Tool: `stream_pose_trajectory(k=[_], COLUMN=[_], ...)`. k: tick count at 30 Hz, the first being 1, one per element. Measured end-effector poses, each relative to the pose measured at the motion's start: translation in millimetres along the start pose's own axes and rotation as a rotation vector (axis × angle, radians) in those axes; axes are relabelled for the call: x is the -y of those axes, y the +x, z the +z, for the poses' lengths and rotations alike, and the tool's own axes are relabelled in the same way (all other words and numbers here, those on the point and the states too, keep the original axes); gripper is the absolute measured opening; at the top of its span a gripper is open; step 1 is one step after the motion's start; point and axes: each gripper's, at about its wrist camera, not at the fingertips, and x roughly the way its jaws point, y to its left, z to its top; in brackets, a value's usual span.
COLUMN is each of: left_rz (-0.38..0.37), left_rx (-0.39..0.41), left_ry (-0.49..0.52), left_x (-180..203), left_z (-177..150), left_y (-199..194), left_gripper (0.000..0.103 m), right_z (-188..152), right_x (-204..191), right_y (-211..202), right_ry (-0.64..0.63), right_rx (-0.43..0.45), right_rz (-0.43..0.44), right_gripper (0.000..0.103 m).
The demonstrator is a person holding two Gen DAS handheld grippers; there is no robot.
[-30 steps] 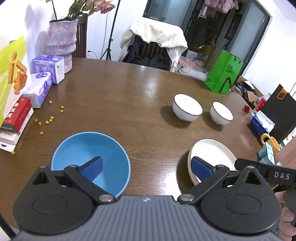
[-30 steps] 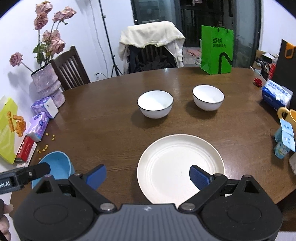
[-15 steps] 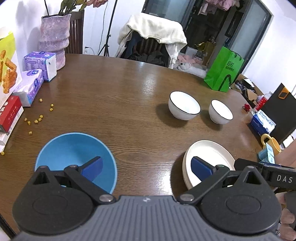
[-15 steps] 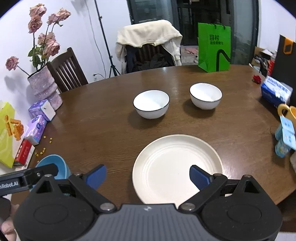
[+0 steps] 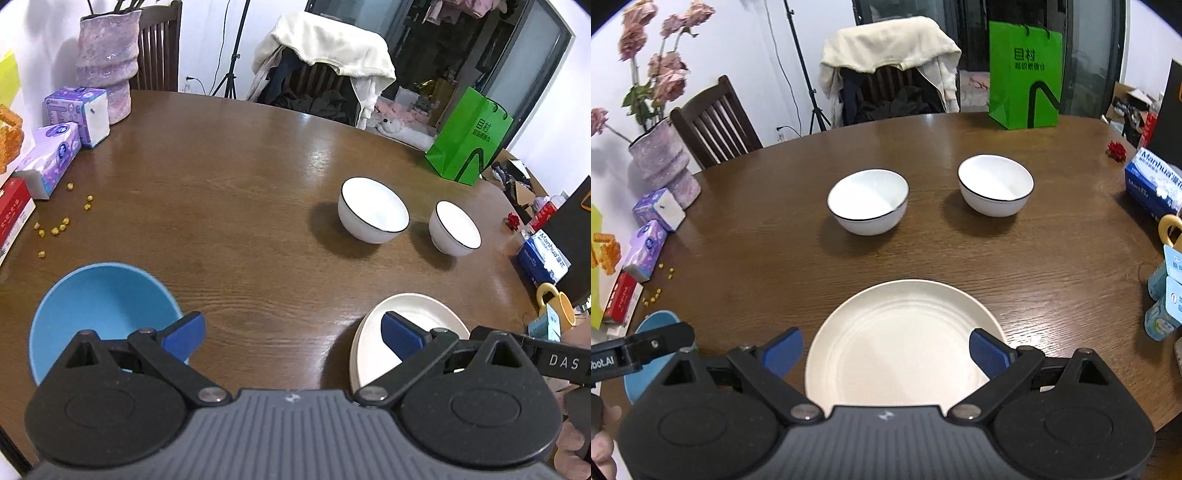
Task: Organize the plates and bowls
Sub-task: 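Move both open grippers forward over the plates to a white bowl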
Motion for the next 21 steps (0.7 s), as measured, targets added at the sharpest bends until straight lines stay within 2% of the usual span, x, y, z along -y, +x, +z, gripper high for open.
stream_pose_trajectory(k=[8, 21], left_rz=[0.036, 0.106], left_rx=[0.001, 0.02], left_ry=[0.014, 0.008], left_x=[25, 47], left_z=[15, 53], left_y=[21, 57], left_gripper=[0.103, 0.103], right_z=[19, 70], right_x=[29, 54], right_y=[25, 64], right_ry=[0.024, 0.003], right_rx=[-0.046, -0.034], right_rz=[0.012, 0.032], right_gripper=[0.097, 0.097])
